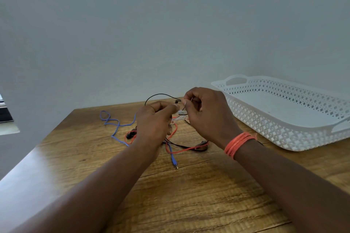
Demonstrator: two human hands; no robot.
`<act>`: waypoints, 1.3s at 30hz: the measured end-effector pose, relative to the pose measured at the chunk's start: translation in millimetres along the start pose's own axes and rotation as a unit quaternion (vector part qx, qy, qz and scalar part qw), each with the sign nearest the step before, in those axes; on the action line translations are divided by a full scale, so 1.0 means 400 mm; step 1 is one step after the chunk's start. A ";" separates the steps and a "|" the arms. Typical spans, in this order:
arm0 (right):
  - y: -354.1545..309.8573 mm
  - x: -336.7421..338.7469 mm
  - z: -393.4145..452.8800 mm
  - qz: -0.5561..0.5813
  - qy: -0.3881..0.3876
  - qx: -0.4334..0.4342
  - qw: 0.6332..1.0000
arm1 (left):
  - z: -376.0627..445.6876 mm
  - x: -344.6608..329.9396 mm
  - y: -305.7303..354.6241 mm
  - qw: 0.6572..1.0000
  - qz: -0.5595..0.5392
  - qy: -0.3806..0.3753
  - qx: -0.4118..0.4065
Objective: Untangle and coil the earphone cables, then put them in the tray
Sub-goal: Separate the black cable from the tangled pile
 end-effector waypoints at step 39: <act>-0.011 0.009 -0.004 -0.118 -0.040 0.036 0.992 | 0.010 0.010 -0.009 0.987 0.138 -0.007 -0.084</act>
Point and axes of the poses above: each hand's wrist, its own z-axis towards the middle knuckle, its own x-axis out of the back of the hand, y = z × x, the point moved 2 cm from there along z, towards the middle knuckle, and after that the axes turned 15 degrees about -z, right-handed, at the moved point
